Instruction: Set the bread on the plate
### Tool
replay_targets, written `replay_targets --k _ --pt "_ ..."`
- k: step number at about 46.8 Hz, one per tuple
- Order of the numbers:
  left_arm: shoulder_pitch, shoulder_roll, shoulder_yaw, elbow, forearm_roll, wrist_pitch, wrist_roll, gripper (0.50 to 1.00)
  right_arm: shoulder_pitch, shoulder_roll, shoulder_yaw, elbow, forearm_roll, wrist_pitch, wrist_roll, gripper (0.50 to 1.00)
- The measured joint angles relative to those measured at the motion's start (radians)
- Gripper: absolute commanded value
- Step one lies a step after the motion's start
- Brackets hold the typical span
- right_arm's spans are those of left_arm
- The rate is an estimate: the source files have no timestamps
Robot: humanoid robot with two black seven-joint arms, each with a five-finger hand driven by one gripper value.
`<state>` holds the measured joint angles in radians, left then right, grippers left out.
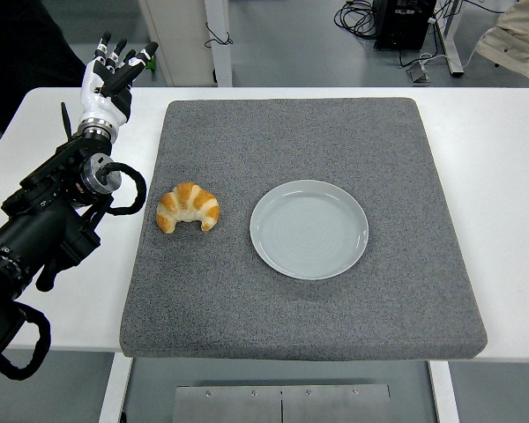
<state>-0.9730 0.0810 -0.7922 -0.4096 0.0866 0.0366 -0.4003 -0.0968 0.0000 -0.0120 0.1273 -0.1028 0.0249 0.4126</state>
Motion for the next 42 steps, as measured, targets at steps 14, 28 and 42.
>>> replay_targets --k 14,28,42 --pt "0.0 0.001 0.001 0.0 -0.021 -0.001 0.001 0.969 0.0 0.0 0.0 0.0 0.0 0.0 0.0 1.0" --pt "-0.004 0.008 0.003 0.0 -0.019 -0.007 0.003 0.968 0.0 0.0 0.0 0.0 0.0 0.0 0.0 1.0" --pt "-0.004 0.032 0.002 -0.008 -0.02 -0.002 -0.002 0.969 0.0 0.0 0.0 0.0 0.0 0.0 0.0 1.0"
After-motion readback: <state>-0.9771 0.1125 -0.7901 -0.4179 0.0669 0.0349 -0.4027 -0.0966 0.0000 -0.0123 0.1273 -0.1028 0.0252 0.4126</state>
